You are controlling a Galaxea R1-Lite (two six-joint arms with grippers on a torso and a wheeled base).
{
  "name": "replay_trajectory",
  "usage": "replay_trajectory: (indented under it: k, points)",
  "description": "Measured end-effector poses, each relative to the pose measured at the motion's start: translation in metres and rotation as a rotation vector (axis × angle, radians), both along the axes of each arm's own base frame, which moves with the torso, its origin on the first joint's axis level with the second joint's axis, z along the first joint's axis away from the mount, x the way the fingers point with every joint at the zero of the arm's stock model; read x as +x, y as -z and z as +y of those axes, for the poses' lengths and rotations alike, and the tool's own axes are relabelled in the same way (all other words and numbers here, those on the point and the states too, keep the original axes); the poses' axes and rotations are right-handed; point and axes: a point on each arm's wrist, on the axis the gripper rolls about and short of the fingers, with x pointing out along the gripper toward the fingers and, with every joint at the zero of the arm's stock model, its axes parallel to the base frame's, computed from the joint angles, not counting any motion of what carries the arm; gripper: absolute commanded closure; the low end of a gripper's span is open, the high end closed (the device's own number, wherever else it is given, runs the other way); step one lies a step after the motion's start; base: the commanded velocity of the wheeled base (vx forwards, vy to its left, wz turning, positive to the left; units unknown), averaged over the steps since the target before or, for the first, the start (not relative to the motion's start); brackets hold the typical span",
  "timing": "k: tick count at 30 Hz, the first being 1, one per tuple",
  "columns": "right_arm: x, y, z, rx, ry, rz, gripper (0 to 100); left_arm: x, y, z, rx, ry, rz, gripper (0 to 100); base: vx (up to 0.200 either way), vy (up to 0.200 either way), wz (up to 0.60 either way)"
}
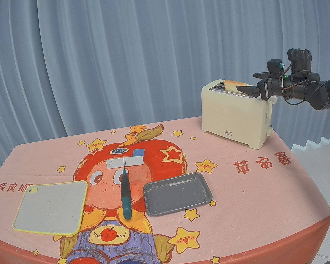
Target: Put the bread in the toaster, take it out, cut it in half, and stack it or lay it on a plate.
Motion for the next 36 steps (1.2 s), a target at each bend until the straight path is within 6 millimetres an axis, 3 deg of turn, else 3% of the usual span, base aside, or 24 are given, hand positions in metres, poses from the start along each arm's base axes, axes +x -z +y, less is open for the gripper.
replay_trajectory:
  k: [8, 20, 21, 29, 36]
  points:
    - [-0.023, -0.015, -0.003, 0.071, 0.066, 0.037, 0, 0.000, 0.000, 0.000, 0.000, 0.000, 0.000, 100, 0.000, 0.000, 0.00]
    - [-0.080, -0.021, -0.008, 0.112, 0.086, 0.109, 0, 0.000, 0.000, 0.000, 0.000, 0.000, 0.000, 100, 0.000, 0.000, 0.00]
    - [-0.083, -0.021, -0.009, 0.113, 0.086, 0.112, 100, 0.000, 0.000, 0.000, 0.000, 0.000, 0.000, 100, 0.000, 0.000, 0.00]
    - [-0.115, -0.016, -0.009, 0.123, 0.076, 0.140, 100, 0.000, 0.000, 0.000, 0.000, 0.000, 0.000, 100, 0.000, 0.000, 0.00]
    - [-0.131, -0.010, -0.003, 0.157, 0.054, 0.091, 100, 0.000, 0.000, 0.000, 0.000, 0.000, 0.000, 100, 0.000, 0.000, 0.00]
